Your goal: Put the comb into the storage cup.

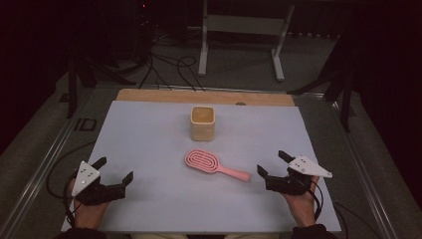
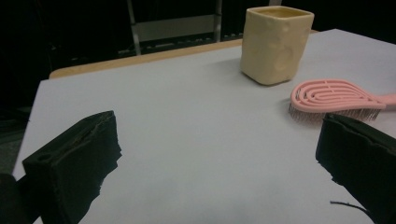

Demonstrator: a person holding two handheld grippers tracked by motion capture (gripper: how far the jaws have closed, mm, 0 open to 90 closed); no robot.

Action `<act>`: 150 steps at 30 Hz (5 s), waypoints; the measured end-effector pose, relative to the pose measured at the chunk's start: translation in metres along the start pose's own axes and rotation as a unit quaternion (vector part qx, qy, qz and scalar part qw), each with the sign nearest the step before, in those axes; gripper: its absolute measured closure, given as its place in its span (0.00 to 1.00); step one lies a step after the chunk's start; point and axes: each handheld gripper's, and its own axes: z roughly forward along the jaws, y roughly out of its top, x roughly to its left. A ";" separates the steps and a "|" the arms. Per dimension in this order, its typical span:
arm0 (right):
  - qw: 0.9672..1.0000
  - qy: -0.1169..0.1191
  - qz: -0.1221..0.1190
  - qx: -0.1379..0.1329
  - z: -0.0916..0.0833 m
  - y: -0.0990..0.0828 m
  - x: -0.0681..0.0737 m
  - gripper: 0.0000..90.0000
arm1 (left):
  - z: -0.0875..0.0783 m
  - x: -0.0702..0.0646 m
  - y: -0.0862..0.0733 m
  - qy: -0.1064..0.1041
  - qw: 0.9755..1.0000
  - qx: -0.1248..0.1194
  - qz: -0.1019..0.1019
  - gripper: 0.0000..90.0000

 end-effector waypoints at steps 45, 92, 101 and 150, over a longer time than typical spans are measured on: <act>0.986 0.059 -0.072 0.140 0.050 0.054 0.012 0.12 | 0.007 -0.003 -0.013 -0.006 1.000 0.012 -0.007 0.00; 0.922 0.135 -0.152 0.330 0.154 0.038 0.052 0.12 | 0.015 -0.005 -0.017 -0.011 1.000 0.028 -0.001 0.00; 0.907 0.139 -0.170 0.359 0.163 0.029 0.061 0.12 | 0.016 -0.005 -0.017 -0.011 0.999 0.030 0.001 0.00; 0.846 0.165 -0.194 0.469 0.186 0.022 0.076 0.74 | 0.019 -0.007 -0.018 -0.019 0.999 0.038 0.004 0.00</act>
